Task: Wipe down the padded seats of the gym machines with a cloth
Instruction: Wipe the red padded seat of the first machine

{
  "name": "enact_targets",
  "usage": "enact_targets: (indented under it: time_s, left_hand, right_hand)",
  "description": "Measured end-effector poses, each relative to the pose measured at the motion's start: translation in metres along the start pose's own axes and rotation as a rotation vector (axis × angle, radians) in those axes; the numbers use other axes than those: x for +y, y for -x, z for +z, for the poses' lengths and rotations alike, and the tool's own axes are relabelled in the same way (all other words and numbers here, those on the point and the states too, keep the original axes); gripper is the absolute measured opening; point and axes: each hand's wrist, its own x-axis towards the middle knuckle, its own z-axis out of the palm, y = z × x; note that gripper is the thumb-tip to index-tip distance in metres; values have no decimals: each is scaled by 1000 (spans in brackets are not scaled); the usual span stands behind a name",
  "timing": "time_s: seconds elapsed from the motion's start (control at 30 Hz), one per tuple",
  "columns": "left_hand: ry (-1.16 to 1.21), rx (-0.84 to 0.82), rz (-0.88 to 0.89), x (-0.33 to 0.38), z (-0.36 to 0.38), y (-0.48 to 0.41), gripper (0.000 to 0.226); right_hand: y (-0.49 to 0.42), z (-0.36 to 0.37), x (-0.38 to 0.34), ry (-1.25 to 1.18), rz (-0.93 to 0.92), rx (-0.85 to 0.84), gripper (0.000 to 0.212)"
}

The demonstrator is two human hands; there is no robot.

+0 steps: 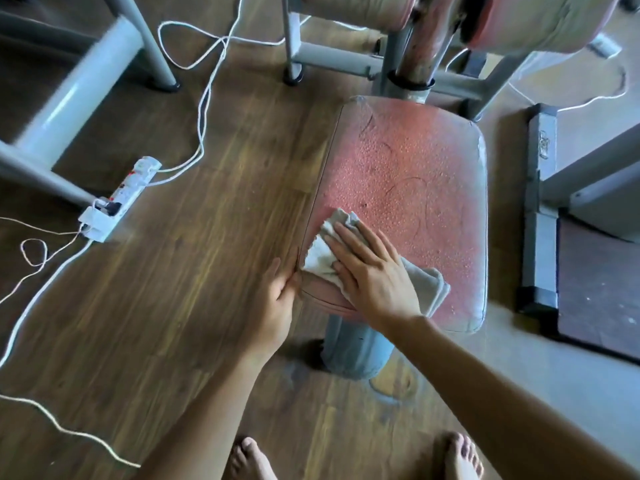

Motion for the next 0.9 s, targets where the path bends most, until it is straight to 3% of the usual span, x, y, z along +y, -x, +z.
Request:
enact_targets:
  time_s: [0.17, 0.33, 0.47, 0.53, 0.6, 0.73, 0.8, 0.9]
  left_hand:
    - [51, 19, -49, 12, 20, -15, 74]
    - [-51, 91, -90, 39, 48, -41, 87]
    - [-389, 245, -16, 58, 61, -48, 66]
    - [-454, 300, 6, 62, 65, -47, 68]
    - [-465, 321, 37, 60, 67, -47, 72]
    - [-561, 359, 74, 61, 69, -45, 66]
    - [-641, 367, 125, 62, 71, -44, 62]
    - [-788, 335, 87, 67, 70, -46, 63]
  right_hand:
    - [40, -9, 16, -50, -23, 74, 46]
    - [64, -31, 66, 23, 13, -16, 50]
    - [35, -34, 93, 11, 150, -30, 50]
    - [29, -30, 84, -4, 215, 12, 49]
    - [43, -27, 74, -28, 141, 17, 49]
    - [65, -39, 92, -13, -196, -90, 51]
    - [48, -43, 109, 36, -187, -135, 52]
    - [19, -43, 117, 38, -26, -134, 54]
